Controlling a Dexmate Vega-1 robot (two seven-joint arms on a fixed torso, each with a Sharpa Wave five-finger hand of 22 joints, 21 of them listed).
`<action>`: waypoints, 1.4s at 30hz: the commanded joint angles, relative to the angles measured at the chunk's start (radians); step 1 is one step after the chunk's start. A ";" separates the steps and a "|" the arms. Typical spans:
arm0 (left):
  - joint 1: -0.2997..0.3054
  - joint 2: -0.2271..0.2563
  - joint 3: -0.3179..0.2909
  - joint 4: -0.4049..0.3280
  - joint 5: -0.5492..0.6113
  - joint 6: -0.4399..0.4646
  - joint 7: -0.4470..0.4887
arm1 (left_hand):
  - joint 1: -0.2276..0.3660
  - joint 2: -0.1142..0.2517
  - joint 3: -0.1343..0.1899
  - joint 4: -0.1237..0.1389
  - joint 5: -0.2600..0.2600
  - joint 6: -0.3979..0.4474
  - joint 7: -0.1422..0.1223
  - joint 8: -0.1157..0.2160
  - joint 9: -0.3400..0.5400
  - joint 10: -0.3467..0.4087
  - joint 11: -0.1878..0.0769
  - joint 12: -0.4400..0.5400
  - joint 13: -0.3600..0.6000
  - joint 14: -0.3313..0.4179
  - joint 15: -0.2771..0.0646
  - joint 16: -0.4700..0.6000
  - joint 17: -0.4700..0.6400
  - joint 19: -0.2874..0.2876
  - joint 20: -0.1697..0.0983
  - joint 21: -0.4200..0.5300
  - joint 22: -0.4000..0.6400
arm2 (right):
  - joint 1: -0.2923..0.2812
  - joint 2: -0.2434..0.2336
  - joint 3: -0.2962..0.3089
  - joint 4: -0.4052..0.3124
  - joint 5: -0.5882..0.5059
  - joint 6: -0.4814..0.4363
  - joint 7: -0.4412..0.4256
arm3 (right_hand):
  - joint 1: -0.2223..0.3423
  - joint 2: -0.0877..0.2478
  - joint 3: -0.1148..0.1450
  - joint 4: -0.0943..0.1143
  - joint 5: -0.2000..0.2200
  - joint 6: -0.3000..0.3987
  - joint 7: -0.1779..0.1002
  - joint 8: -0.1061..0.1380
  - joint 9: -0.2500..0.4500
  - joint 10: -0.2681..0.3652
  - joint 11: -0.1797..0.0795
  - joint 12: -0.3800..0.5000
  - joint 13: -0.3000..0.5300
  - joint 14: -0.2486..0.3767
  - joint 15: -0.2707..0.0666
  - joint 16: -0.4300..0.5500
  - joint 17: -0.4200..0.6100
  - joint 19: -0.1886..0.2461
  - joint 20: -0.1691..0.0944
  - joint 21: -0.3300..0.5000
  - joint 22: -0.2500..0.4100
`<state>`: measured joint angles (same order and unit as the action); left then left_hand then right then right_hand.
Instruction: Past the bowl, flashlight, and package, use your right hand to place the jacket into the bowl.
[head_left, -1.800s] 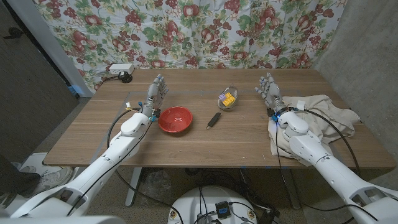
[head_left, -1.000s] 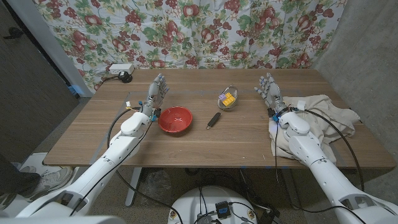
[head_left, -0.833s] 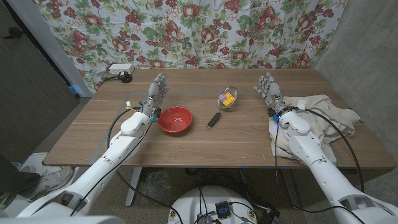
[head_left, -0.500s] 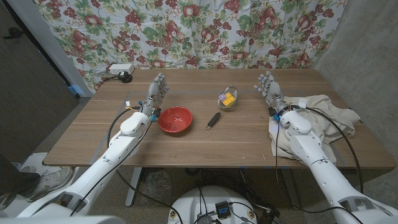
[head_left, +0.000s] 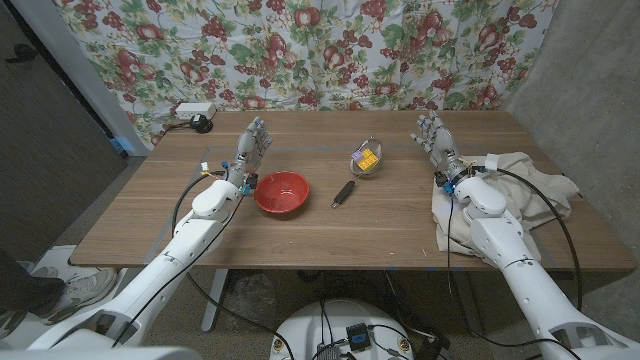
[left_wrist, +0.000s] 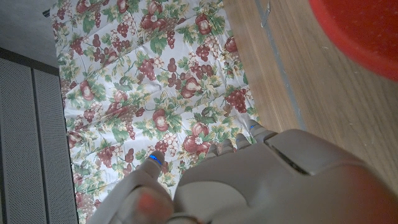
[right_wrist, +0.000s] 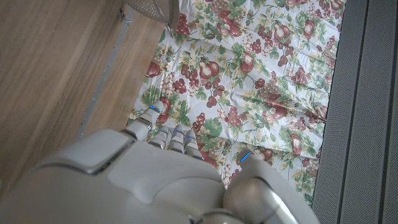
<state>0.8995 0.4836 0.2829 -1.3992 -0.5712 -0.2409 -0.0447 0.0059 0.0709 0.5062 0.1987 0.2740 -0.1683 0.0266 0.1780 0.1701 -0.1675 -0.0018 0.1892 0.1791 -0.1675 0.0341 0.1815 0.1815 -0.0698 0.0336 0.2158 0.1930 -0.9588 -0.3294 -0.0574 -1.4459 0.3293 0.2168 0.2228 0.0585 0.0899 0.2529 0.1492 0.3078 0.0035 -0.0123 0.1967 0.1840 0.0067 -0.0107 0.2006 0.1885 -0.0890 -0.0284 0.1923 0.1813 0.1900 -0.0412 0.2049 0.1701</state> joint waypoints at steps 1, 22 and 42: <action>0.013 0.007 -0.005 -0.024 0.006 0.006 0.007 | -0.001 0.117 0.010 -0.003 0.007 -0.084 -0.003 0.005 0.004 -0.094 -0.007 0.010 0.004 -0.090 -0.003 0.007 0.003 -0.002 0.004 0.005 0.003 | -0.027 -0.019 0.018 -0.054 -0.037 0.001 0.011 | 0.014 0.037 0.005 -0.007 0.005 0.012 0.000 0.010 0.004 0.010 -0.004 0.004 0.001 0.004 -0.031 0.002 0.002 0.003 -0.042 0.000 0.004; 0.030 0.013 -0.006 -0.062 0.015 0.016 0.017 | -0.001 0.117 0.011 -0.003 0.009 -0.081 -0.003 0.005 0.005 -0.093 -0.006 0.010 0.004 -0.089 -0.002 0.006 0.003 -0.001 0.008 0.007 0.003 | -0.072 -0.054 0.055 -0.144 -0.097 0.007 -0.007 | 0.019 0.036 0.007 -0.009 0.004 0.021 -0.002 0.010 0.004 0.018 -0.007 0.003 0.001 0.011 -0.033 0.002 0.002 0.013 -0.043 0.001 0.004; 0.087 0.051 -0.046 -0.147 0.016 0.034 0.056 | -0.001 0.116 0.012 -0.003 0.010 -0.080 -0.005 0.005 0.005 -0.093 -0.002 0.010 0.004 -0.088 0.003 0.006 0.003 -0.005 0.033 0.006 0.002 | -0.097 -0.055 0.079 -0.179 -0.130 0.025 -0.021 | 0.023 0.036 0.009 -0.011 0.004 0.026 -0.003 0.008 0.004 0.021 -0.007 0.002 0.001 0.012 -0.035 0.000 0.002 0.012 -0.044 -0.002 0.004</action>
<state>0.9532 0.5145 0.2610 -1.5008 -0.5523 -0.2142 -0.0072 0.0059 0.0709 0.5103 0.1946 0.2780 -0.1683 0.0266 0.1779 0.1700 -0.1675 -0.0018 0.1971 0.1790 -0.1675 0.0341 0.1814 0.1816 -0.0694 0.0593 0.2157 0.1929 -1.0440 -0.3834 0.0092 -1.6072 0.2180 0.2310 0.2081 0.0743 0.0979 0.2599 0.1422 0.3078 0.0196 -0.0178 0.2034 0.1839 0.0156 -0.0196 0.2005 0.1884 -0.0836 -0.0339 0.1922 0.1815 0.1970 -0.0341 0.2050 0.1699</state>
